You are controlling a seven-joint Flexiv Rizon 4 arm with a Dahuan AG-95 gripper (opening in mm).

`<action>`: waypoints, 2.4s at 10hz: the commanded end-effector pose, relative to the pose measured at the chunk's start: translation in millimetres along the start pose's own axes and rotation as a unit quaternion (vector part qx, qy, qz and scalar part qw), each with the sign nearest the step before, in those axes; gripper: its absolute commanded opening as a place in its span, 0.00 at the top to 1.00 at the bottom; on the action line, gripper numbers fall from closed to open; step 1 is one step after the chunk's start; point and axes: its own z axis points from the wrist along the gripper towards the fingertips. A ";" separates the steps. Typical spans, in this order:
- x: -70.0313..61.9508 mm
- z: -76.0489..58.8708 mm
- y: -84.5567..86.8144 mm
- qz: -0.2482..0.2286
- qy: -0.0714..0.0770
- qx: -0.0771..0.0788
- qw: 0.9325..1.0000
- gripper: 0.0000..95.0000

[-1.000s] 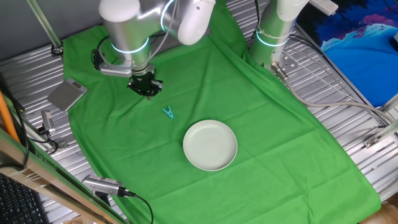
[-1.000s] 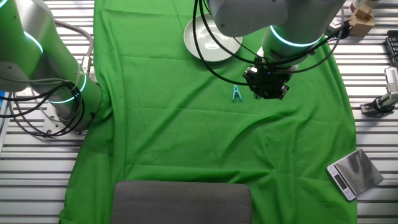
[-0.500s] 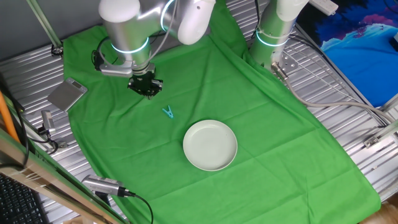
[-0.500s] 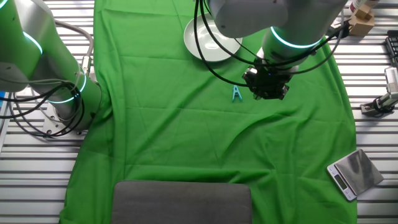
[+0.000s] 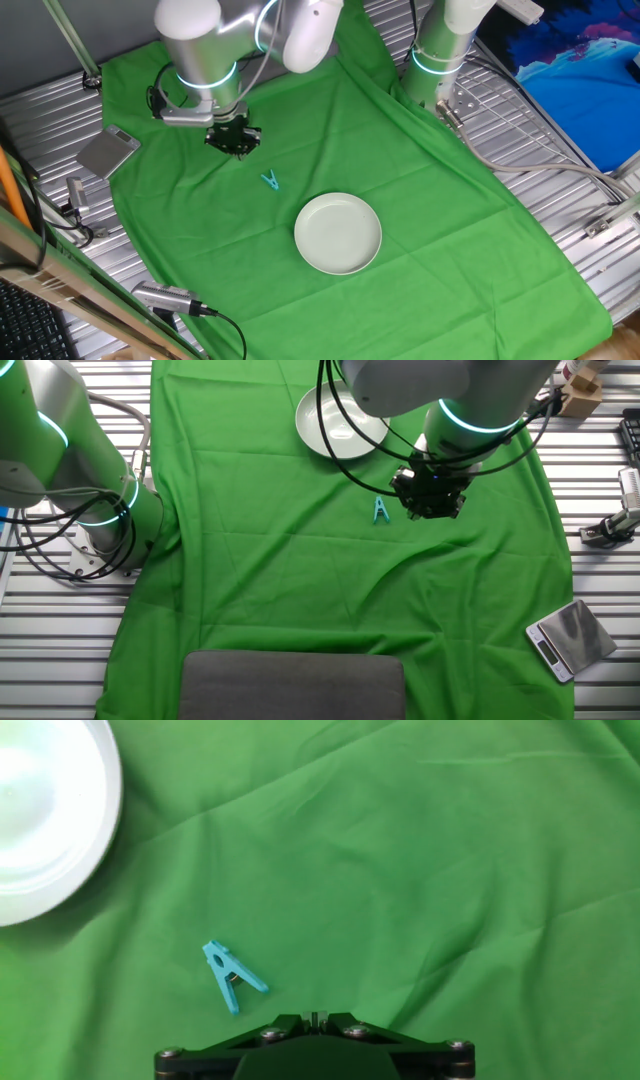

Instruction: Use a clamp

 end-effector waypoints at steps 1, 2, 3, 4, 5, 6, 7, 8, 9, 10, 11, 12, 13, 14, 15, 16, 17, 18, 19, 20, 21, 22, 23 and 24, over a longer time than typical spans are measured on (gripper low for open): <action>1.2 -0.3 1.1 -0.002 -0.001 0.000 1.000 1.00; 1.9 0.5 2.7 -0.012 0.000 -0.001 1.000 1.00; 3.1 2.1 5.8 -0.016 0.000 -0.002 1.000 0.80; 3.6 3.1 7.7 -0.025 0.001 -0.004 1.000 0.80; 4.2 4.8 11.0 -0.030 0.003 -0.009 0.999 0.80; 4.6 5.4 12.1 -0.037 0.006 -0.015 0.999 0.80; 4.6 5.4 12.1 -0.048 0.008 -0.020 0.999 0.60; 4.6 5.7 12.0 -0.066 0.008 -0.024 0.997 0.60; 4.6 6.9 11.8 -0.071 0.008 -0.025 0.997 0.60; 4.2 9.5 11.7 -0.073 0.007 -0.025 0.997 0.60; 2.8 13.9 11.4 -0.072 0.007 -0.026 0.997 0.60; 1.0 18.1 11.3 -0.073 0.007 -0.028 0.997 0.60; -0.2 20.5 11.4 -0.074 0.006 -0.029 0.997 0.60; -0.8 22.4 11.3 -0.074 0.005 -0.030 0.997 0.60; -1.7 24.6 11.6 -0.077 0.004 -0.033 0.996 0.60; -1.6 25.7 11.6 -0.077 0.004 -0.034 0.996 0.60; -1.4 26.8 11.7 -0.078 0.003 -0.036 0.996 0.60; -1.3 27.2 11.8 -0.081 0.005 -0.040 0.996 0.60; -1.2 27.5 11.8 -0.085 0.007 -0.041 0.996 0.60; -1.2 27.7 11.7 -0.084 0.007 -0.043 0.996 0.60; -1.2 27.7 11.7 -0.084 0.009 -0.043 0.995 0.60; -1.2 27.8 11.7 -0.084 0.016 -0.041 0.995 0.60; -1.2 27.8 11.7 -0.099 0.012 -0.040 0.994 0.60; -1.2 27.8 11.7 -0.101 0.002 -0.042 0.994 0.60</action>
